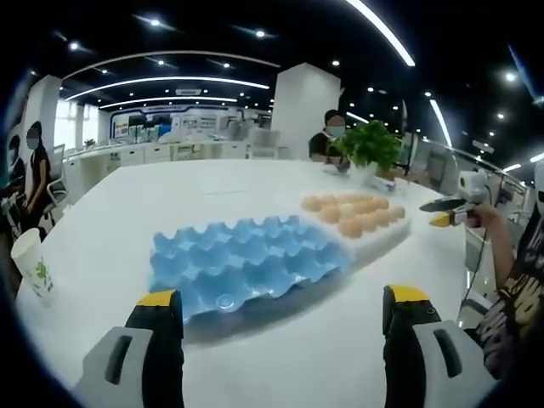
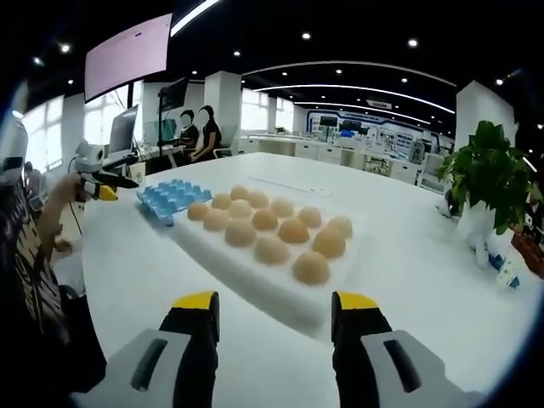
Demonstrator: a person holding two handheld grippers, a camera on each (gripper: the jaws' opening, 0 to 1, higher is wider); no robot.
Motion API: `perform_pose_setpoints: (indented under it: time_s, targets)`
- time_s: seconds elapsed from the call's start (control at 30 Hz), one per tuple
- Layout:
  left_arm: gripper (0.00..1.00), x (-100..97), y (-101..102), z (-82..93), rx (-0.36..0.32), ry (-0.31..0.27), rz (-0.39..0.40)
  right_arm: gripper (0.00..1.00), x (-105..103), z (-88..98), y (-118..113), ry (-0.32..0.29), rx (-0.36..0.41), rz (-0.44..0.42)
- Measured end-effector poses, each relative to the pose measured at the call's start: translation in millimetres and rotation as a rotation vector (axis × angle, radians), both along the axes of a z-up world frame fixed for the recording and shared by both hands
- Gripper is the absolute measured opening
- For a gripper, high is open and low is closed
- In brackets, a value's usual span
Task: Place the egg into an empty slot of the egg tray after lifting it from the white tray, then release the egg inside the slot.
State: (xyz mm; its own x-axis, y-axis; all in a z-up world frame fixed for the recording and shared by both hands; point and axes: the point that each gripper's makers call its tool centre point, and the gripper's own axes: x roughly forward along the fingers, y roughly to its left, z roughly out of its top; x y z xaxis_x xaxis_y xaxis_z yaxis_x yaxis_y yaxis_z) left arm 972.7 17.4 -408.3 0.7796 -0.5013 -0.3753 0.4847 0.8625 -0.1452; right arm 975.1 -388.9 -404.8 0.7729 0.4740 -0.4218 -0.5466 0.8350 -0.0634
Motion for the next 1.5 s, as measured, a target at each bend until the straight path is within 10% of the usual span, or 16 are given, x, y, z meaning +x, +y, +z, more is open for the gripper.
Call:
perform_pose_setpoints:
  time_s: [1.5]
  targets:
    - [1.00, -1.2, 2, -13.4, 0.002, 0.032, 0.000, 0.35, 77, -22.9, 2, -0.021, -0.002, -0.048]
